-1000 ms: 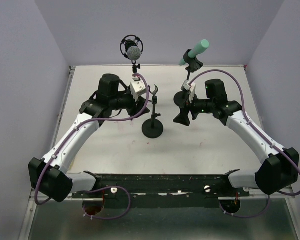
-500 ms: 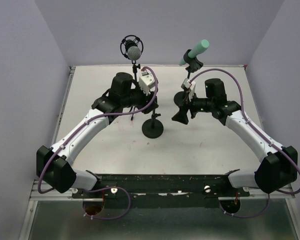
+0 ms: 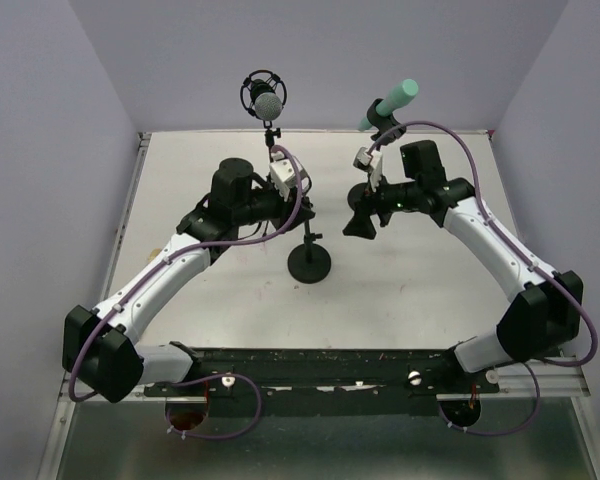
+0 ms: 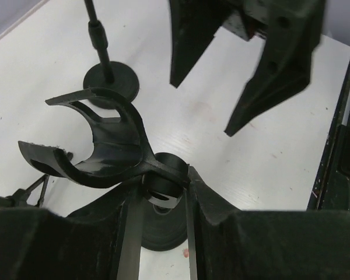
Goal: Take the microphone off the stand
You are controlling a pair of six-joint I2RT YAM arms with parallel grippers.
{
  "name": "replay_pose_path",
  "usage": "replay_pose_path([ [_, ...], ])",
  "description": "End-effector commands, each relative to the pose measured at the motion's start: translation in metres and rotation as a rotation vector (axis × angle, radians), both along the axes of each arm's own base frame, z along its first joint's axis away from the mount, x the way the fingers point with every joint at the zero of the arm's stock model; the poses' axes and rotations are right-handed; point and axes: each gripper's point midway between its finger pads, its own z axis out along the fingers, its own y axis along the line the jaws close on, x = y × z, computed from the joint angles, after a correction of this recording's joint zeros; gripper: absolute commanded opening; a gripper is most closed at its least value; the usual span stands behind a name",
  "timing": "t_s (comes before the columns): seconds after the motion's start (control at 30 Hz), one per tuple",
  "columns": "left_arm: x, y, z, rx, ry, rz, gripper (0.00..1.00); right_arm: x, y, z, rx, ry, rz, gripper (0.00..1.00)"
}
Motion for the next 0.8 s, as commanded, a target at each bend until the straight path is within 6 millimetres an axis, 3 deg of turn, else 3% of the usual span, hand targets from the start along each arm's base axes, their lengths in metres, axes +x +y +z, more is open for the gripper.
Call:
replay_pose_path([
  [0.0,-0.032,-0.01,0.044,-0.194,-0.207,-0.153,0.0,-0.015,0.006,-0.012,-0.015,0.194,0.06,0.9],
  [0.03,-0.033,-0.009,0.05,-0.214,-0.257,-0.153,0.0,-0.017,0.008,-0.019,-0.016,0.247,0.071,0.9],
  [0.17,-0.023,-0.007,0.041,-0.194,-0.299,-0.111,0.0,-0.015,0.011,-0.043,-0.045,0.359,0.104,0.89],
  [0.37,-0.013,-0.005,0.028,-0.105,-0.324,-0.083,0.0,-0.018,0.023,-0.06,-0.013,0.509,0.212,0.85],
  [0.77,-0.011,-0.002,0.041,-0.083,-0.389,-0.084,0.0,-0.018,0.044,-0.054,0.148,0.781,0.156,0.85],
])
